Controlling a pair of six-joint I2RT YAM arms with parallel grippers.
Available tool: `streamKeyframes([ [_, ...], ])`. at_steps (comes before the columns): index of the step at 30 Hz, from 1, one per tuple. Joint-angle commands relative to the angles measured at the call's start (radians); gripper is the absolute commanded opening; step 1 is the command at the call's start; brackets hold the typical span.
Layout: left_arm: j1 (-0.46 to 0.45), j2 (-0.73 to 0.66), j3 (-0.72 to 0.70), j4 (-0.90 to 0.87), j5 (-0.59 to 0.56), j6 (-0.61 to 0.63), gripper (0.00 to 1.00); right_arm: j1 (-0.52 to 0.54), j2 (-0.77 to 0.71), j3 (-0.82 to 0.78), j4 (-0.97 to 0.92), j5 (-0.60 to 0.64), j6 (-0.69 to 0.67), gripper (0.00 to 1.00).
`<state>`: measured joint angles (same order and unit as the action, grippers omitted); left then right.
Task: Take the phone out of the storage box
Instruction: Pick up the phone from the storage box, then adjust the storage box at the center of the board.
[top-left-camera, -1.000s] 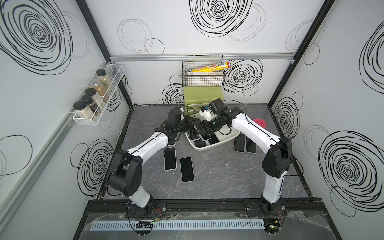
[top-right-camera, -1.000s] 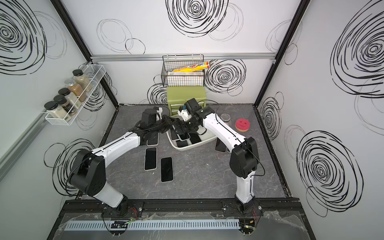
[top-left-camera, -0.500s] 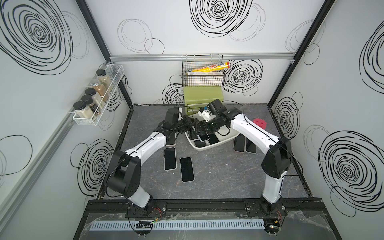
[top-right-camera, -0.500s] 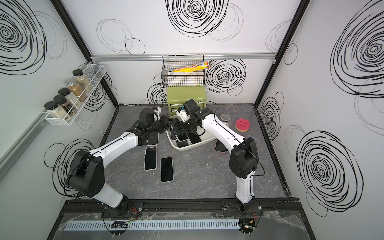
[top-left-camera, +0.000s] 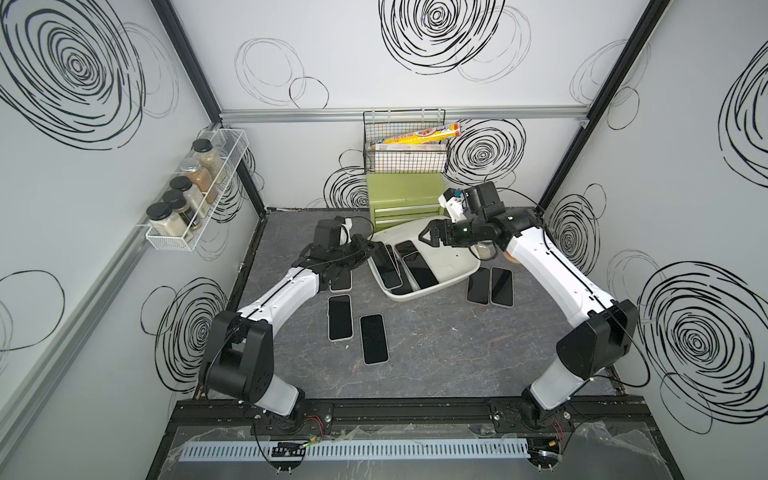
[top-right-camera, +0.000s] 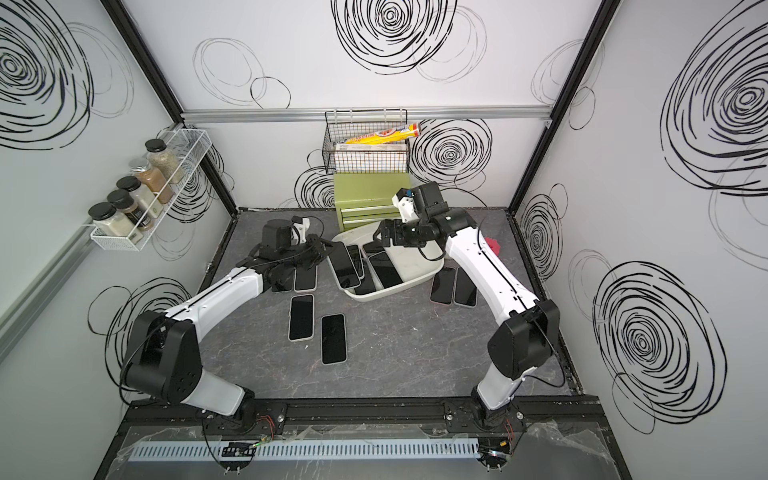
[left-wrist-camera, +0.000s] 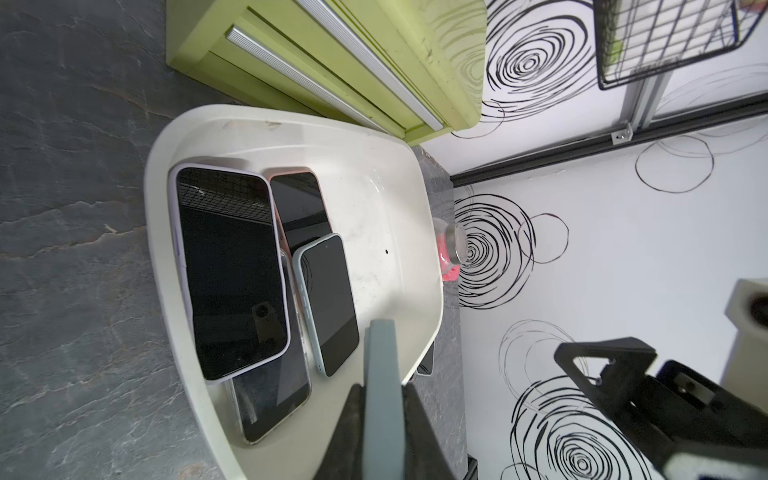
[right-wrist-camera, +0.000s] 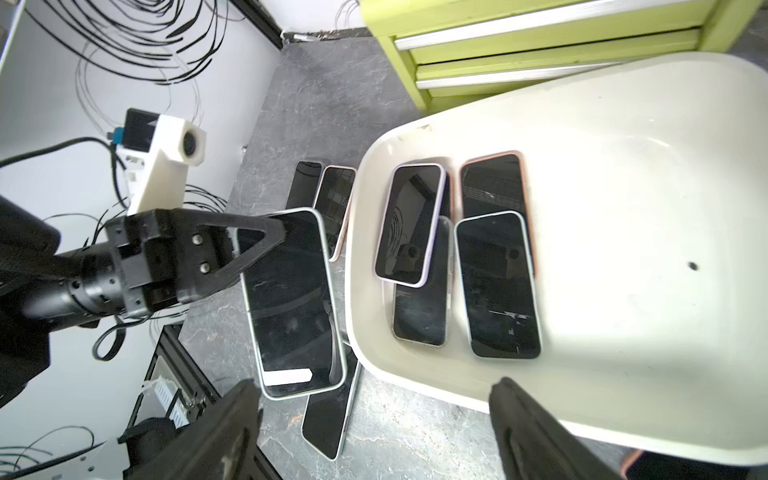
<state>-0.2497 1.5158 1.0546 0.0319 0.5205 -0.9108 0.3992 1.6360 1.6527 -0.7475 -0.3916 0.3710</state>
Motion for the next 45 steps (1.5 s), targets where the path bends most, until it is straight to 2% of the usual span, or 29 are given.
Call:
streamKeyframes([
  [1,0.0,-0.07,0.001,0.053,0.067,0.013,0.0,-0.138,-0.03,-0.095,-0.01,0.074,0.087,0.87],
  [4,-0.014,-0.101,-0.018,0.069,0.085,-0.012,0.0,-0.224,-0.06,-0.221,0.031,0.107,0.111,0.8],
  [6,-0.035,-0.123,-0.034,0.086,0.09,-0.033,0.0,-0.258,-0.067,-0.284,0.077,0.1,0.138,0.73],
  [8,-0.065,-0.141,-0.047,0.098,0.089,-0.049,0.0,-0.289,-0.067,-0.334,0.128,0.094,0.161,0.62],
  [9,-0.078,-0.151,-0.054,0.099,0.087,-0.056,0.0,-0.299,-0.064,-0.347,0.144,0.086,0.164,0.6],
  [13,-0.114,-0.195,-0.094,0.105,0.077,-0.073,0.0,-0.325,-0.024,-0.391,0.209,0.052,0.164,0.59],
  [19,-0.114,-0.229,-0.098,0.042,0.07,-0.041,0.0,-0.345,0.052,-0.4,0.275,0.043,0.179,0.53],
  [26,-0.107,-0.255,-0.108,0.011,0.068,-0.037,0.0,-0.347,0.143,-0.36,0.264,0.07,0.144,0.49],
  [30,-0.102,-0.264,-0.12,0.0,0.064,-0.034,0.0,-0.347,0.173,-0.342,0.286,0.059,0.134,0.49],
  [33,-0.103,-0.263,-0.121,-0.004,0.065,-0.03,0.0,-0.347,0.195,-0.33,0.32,0.023,0.142,0.44],
  [38,-0.099,-0.269,-0.126,-0.019,0.064,-0.017,0.0,-0.34,0.226,-0.318,0.344,-0.025,0.178,0.15],
  [41,-0.096,-0.277,-0.128,-0.032,0.064,-0.007,0.0,-0.33,0.222,-0.347,0.374,-0.051,0.235,0.0],
  [45,-0.094,-0.289,-0.124,-0.054,0.059,0.01,0.0,-0.278,0.187,-0.397,0.399,-0.042,0.341,0.0],
])
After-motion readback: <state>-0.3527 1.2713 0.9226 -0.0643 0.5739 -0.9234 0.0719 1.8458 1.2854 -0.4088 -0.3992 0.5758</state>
